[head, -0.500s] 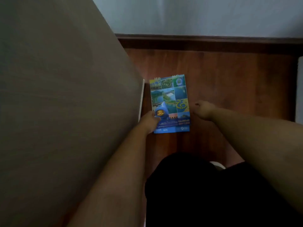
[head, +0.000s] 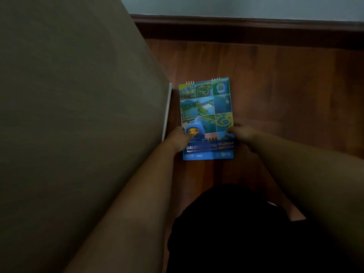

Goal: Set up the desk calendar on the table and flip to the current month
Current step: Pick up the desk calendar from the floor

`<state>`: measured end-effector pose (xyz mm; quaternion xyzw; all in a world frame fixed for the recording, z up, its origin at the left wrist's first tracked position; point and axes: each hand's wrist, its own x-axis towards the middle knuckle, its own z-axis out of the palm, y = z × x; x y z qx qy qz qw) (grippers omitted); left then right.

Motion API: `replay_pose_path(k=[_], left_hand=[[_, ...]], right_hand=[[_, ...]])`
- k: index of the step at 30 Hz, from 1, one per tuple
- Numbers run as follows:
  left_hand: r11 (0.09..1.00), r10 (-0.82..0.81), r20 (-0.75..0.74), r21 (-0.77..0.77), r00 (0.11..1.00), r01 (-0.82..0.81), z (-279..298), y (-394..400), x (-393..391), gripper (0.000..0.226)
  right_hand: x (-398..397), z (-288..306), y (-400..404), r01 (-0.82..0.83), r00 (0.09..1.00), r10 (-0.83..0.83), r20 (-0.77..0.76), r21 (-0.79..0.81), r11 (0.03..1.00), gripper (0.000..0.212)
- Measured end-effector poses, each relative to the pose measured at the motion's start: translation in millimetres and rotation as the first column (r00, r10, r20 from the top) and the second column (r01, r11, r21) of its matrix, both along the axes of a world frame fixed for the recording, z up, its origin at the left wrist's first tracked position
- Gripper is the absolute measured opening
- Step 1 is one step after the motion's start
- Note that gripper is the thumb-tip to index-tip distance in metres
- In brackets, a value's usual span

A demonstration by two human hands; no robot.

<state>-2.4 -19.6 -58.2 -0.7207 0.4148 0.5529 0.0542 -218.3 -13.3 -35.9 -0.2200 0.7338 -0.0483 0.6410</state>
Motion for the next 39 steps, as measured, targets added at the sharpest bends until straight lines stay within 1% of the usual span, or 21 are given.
replay_pose_path(k=[2,4,6,7,8,10,12,14,16,18,20,21,23,25,28,29,31,33,35,38,39], left_hand=[[0.992,0.121,-0.028,0.024,0.992,-0.121,-4.2,-1.0,0.4,0.038],[0.973,0.222,-0.06,0.079,0.973,-0.217,-5.8,-0.6,2.4,0.036],[0.959,0.272,-0.061,0.103,0.96,-0.265,-3.2,3.0,2.2,0.019],[0.955,0.284,-0.055,0.102,0.957,-0.278,-1.0,6.0,1.3,0.016],[0.952,0.293,-0.054,0.106,0.955,-0.286,-1.4,8.4,0.8,0.025],[0.943,0.317,-0.079,0.129,0.945,-0.306,8.6,12.6,-3.2,0.05],[0.919,0.377,-0.137,0.176,0.916,-0.352,25.3,14.8,-5.2,0.059],[0.901,0.42,-0.181,0.2,0.889,-0.385,49.9,16.9,-6.6,0.062],[0.907,0.412,-0.214,0.19,0.886,-0.376,85.4,21.9,-11.1,0.067],[0.917,0.396,-0.253,0.164,0.883,-0.364,130.2,24.3,-19.6,0.073],[0.915,0.403,-0.303,0.121,0.863,-0.385,183.3,24.9,-30.4,0.084],[0.911,0.412,-0.326,0.118,0.851,-0.396,215.5,23.9,-37.3,0.09],[0.897,0.439,-0.352,0.114,0.827,-0.428,275.9,21.5,-50.1,0.096],[0.877,0.452,-0.398,0.038,0.798,-0.478,328.2,22.5,-61.7,0.1],[0.85,0.437,-0.458,-0.069,0.774,-0.522,408.5,23.5,-78.5,0.113],[0.833,0.451,-0.483,-0.074,0.751,-0.548,439.3,24.5,-83.3,0.108],[0.774,0.51,-0.541,-0.05,0.669,-0.631,505.5,27.2,-88.6,0.082],[0.717,0.555,-0.598,-0.01,0.579,-0.697,566.8,28.5,-84.2,0.05],[0.665,0.557,-0.644,-0.033,0.525,-0.746,623.6,30.4,-75.8,0.025],[0.541,0.515,-0.749,-0.094,0.417,-0.836,709.0,36.8,-64.8,0.012],[0.509,0.48,-0.777,-0.13,0.406,-0.851,737.0,39.8,-59.3,0.011]], right_hand=[[5.1,-2.2,-0.2,0.13,0.99,-0.132,0.053,0.027,0.991,0.029],[9.0,0.4,0.8,0.209,0.974,-0.215,0.075,0.078,0.975,0.02],[8.0,2.9,2.2,0.223,0.971,-0.23,0.063,0.109,0.969,0.012],[6.3,5.3,3.0,0.212,0.974,-0.219,0.057,0.116,0.97,0.008],[4.3,5.8,3.6,0.203,0.977,-0.21,0.05,0.111,0.973,0.005],[-3.2,7.8,4.1,0.162,0.986,-0.164,0.019,0.102,0.982,0.011],[-12.0,20.5,3.3,0.1,0.995,-0.102,0.011,0.107,0.989,0.015],[-22.7,41.4,-0.1,0.055,0.997,-0.061,0.056,0.1,0.993,0.014],[-33.8,77.3,-4.0,0.012,0.998,-0.015,0.06,0.056,0.998,0.018],[-43.0,121.1,-7.3,-0.048,0.998,0.05,0.043,-0.028,0.998,0.039],[-47.5,180.2,-18.3,-0.078,0.996,0.083,0.033,-0.139,0.987,0.045],[-50.4,213.1,-22.5,-0.085,0.995,0.092,0.035,-0.177,0.981,0.042],[-58.7,280.9,-31.7,-0.077,0.995,0.087,0.038,-0.207,0.975,0.024],[-67.5,342.6,-38.2,-0.06,0.998,0.067,0.018,-0.246,0.967,0.018],[-74.7,424.5,-39.6,0.026,1.0,-0.026,0.004,-0.34,0.94,0.009],[-74.6,451.4,-37.3,0.057,0.998,-0.058,0.007,-0.367,0.929,0.005],[-73.5,503.9,-34.1,0.094,0.996,-0.082,0.046,-0.405,0.91,0.005],[-68.0,561.6,-33.2,0.077,0.996,-0.048,0.076,-0.445,0.892,0.011],[-62.5,619.4,-36.6,0.023,0.998,0.012,0.067,-0.492,0.87,0.021],[-45.1,704.9,-49.2,-0.046,0.989,0.118,0.09,-0.574,0.817,0.026],[-35.7,732.5,-53.0,-0.059,0.984,0.149,0.098,-0.607,0.793,0.025]])
